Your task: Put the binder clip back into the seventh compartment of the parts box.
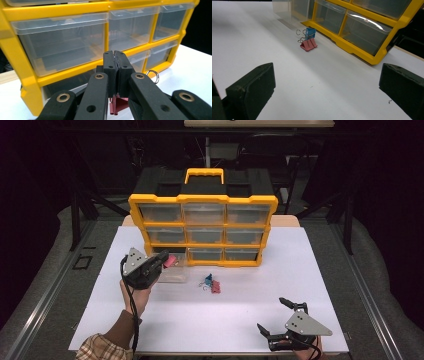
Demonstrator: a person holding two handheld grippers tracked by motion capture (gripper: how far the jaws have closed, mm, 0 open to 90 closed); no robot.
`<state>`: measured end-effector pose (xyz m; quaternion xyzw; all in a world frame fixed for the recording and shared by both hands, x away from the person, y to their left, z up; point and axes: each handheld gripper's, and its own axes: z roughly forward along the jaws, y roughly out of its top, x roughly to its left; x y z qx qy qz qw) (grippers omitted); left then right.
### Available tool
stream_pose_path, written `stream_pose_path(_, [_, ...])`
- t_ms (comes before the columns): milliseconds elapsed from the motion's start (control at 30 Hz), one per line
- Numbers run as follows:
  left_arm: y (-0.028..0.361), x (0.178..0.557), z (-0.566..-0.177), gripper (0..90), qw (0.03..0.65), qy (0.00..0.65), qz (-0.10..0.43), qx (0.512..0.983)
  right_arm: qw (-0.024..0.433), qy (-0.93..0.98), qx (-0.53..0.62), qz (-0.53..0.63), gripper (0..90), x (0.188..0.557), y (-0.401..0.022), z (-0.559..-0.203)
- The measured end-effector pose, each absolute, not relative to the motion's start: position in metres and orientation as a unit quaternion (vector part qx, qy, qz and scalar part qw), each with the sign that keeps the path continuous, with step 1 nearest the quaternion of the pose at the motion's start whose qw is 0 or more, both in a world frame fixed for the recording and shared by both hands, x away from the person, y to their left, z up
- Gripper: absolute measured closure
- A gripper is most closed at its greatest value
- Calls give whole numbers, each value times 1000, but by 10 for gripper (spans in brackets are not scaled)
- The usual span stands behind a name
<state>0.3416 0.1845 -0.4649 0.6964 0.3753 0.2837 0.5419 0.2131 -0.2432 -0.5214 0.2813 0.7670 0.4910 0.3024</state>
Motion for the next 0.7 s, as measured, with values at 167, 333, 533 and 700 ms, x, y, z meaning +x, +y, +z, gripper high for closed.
stream_pose_path(167, [188, 348, -468, 883, 536, 385, 286, 695, 302, 767, 282, 490, 1, 214, -243, -522])
stream_pose_path(333, [194, 353, -472, 883, 531, 401, 288, 689, 303, 768, 281, 489, 1, 213, -243, -521])
stream_pose_path(533, [198, 358, -477, 883, 531, 413, 290, 681, 303, 768, 282, 490, 1, 214, -243, -522])
stream_pose_path(700, [201, 364, -482, 883, 526, 424, 289, 678, 303, 769, 281, 488, 1, 213, -243, -521])
